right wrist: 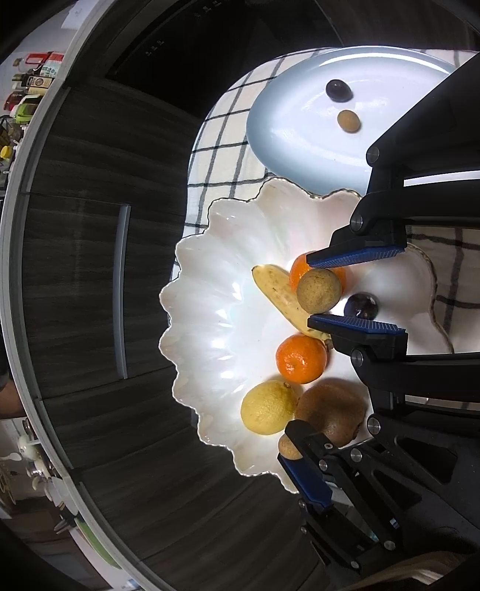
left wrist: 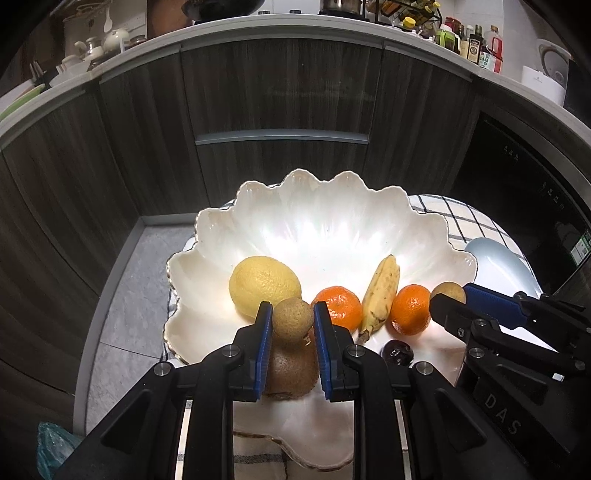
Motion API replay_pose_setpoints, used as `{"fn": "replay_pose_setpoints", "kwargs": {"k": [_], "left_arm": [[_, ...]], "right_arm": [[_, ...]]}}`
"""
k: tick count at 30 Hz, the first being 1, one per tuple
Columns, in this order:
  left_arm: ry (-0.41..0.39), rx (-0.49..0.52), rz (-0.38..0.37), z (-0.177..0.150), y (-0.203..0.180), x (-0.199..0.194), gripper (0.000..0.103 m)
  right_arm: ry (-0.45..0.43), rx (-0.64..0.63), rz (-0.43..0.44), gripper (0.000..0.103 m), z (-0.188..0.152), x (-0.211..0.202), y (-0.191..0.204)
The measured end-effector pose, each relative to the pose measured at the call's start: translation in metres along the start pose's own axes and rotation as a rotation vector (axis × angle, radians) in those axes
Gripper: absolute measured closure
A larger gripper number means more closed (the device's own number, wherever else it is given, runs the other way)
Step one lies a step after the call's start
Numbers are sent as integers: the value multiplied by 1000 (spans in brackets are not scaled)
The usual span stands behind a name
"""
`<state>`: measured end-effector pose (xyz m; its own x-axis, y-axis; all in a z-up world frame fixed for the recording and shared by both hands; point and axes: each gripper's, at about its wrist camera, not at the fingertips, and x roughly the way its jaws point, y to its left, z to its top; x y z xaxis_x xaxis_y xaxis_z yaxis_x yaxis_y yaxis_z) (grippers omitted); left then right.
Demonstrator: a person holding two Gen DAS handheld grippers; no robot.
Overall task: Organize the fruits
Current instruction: 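Carry both small brown fruits over the white bowl, then open both grippers to drop the small brown fruits into the bowl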
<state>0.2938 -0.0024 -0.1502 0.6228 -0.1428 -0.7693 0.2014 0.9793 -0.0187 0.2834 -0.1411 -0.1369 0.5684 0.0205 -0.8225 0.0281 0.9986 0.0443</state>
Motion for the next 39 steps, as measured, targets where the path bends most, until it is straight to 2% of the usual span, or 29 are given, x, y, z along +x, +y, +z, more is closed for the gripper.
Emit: {"fn": "replay_pose_setpoints", "kwargs": {"k": [1, 3, 4, 5, 10, 13, 18, 26, 32, 39], "left_arm": [[0, 3, 3, 0, 0, -1, 76], [-6, 3, 14, 1, 0, -3, 60], [-10, 3, 27, 1, 0, -5, 57], [-14, 2, 33, 2, 0, -5, 52], [-17, -9, 66, 4, 2, -10, 42], [-17, -7, 83, 5, 1, -14, 36], [-8, -3, 110, 6, -2, -22, 23], [-10, -6, 99, 10, -25, -41, 18], [-34, 46, 36, 20, -79, -47, 13], [-35, 125, -49, 26, -150, -40, 13]], "right_arm": [[-4, 0, -1, 75, 0, -1, 0], [-6, 2, -4, 73, -1, -2, -1], [-5, 3, -4, 70, -1, -3, -1], [-3, 5, -7, 61, -1, -3, -2], [-14, 32, -36, 39, -1, -8, -12], [-15, 55, -43, 31, -1, -12, -20], [-12, 59, -34, 31, 2, -19, -28], [-42, 36, -85, 31, 6, -49, -50], [-66, 66, -162, 31, 3, -73, -98], [-49, 144, -222, 31, -8, -85, -167]]}}
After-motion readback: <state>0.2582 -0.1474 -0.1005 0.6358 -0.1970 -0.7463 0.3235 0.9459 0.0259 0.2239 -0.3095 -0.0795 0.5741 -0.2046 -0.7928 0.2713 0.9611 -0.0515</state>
